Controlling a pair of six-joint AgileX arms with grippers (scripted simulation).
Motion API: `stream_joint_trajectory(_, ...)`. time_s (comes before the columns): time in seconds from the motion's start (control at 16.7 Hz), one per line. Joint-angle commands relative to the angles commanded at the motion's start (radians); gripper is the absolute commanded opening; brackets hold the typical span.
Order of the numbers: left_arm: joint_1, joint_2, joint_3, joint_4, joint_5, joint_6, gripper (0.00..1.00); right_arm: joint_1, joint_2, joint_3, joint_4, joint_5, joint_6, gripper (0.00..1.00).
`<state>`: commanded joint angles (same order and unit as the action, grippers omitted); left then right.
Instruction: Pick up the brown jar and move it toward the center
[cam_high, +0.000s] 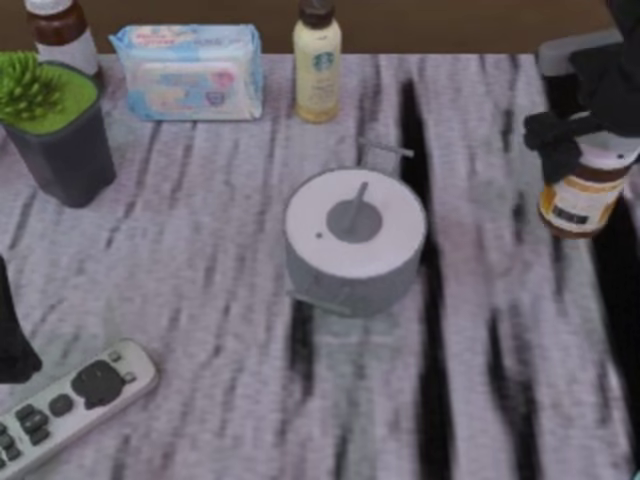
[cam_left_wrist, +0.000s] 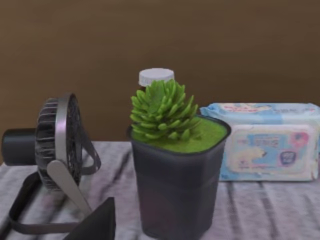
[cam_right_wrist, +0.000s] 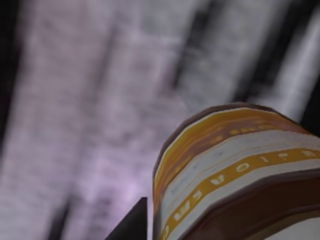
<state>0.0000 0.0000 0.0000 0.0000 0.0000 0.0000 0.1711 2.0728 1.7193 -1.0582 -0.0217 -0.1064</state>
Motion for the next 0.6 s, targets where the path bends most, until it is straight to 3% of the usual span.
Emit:
stream_joint_trajectory(0.3, 0.0, 0.0, 0.0, 0.0, 0.0, 0.0, 1.0, 0.101, -0.023, -0.095, 0.088, 0.063, 0.331, 0.0)
stream_joint_trajectory(0.6, 0.0, 0.0, 0.0, 0.0, 0.0, 0.0, 1.0, 0.133, -0.035, -0.123, 0.12, 0.084, 0.415, 0.0)
